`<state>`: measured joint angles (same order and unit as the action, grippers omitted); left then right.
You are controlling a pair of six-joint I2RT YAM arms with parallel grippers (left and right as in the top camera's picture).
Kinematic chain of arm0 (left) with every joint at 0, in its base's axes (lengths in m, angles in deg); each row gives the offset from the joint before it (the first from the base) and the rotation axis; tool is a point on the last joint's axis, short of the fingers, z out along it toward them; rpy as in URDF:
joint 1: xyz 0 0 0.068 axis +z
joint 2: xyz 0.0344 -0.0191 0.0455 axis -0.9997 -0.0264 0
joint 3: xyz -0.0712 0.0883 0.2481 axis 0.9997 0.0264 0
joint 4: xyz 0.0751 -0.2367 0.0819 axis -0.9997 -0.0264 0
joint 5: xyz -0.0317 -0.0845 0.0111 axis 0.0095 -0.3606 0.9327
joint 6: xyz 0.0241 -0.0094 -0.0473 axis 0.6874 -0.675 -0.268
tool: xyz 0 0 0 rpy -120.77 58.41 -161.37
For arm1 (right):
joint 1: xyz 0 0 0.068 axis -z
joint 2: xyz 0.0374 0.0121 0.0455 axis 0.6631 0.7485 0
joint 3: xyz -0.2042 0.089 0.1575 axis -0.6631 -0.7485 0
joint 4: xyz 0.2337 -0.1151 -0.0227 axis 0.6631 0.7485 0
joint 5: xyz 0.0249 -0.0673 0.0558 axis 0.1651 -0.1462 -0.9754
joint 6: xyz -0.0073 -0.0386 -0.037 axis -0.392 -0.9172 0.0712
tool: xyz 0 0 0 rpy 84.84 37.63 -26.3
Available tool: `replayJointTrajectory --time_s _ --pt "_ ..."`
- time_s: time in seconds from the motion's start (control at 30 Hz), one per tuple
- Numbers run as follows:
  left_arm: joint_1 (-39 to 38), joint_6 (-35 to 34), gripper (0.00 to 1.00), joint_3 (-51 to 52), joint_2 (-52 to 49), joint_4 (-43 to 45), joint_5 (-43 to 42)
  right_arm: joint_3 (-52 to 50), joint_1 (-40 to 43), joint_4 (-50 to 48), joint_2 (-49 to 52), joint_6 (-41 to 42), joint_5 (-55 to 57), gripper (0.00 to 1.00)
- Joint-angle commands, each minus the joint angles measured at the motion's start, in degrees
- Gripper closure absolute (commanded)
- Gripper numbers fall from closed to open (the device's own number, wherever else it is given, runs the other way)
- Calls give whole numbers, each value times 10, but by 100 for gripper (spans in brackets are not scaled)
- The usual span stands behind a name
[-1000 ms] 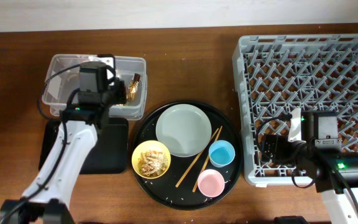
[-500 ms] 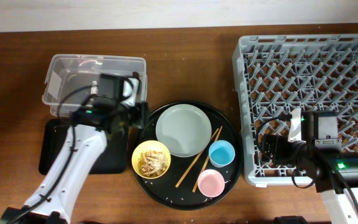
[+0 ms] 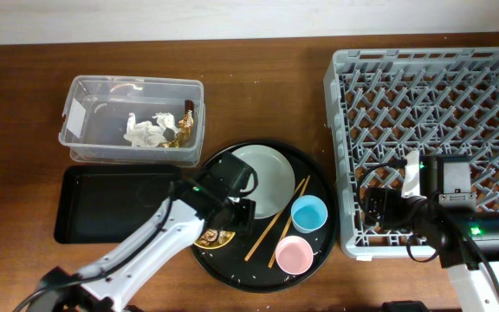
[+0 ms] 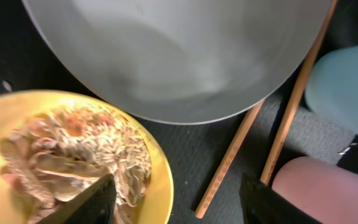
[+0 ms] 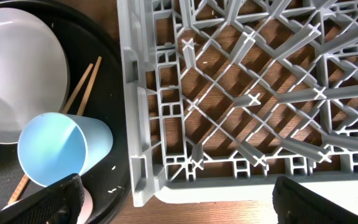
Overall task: Sort waste into correct bins and load items into the dishwasher rack
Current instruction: 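Grasp the yellow bowl with the left gripper and lift it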
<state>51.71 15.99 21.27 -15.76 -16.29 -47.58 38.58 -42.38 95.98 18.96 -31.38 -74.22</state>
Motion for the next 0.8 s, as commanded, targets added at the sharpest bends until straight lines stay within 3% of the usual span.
replayJointTrajectory --time_s 0.0,0.1,0.17,0.37,0.77 --pt "-19 -15 50 7 -46 6 9 10 -3 0 -1 1 -3 2" --pt "-21 -15 53 7 -80 5 9 11 -3 1 -1 1 -3 2" --pt "-21 -14 69 7 -95 6 10 10 -3 0 -1 1 -4 2" --pt "-21 -14 100 3 -93 9 11 10 -3 0 -1 1 -3 2" --pt "8 5 100 -41 23 -61 43 10 -3 5 -1 1 -3 2"
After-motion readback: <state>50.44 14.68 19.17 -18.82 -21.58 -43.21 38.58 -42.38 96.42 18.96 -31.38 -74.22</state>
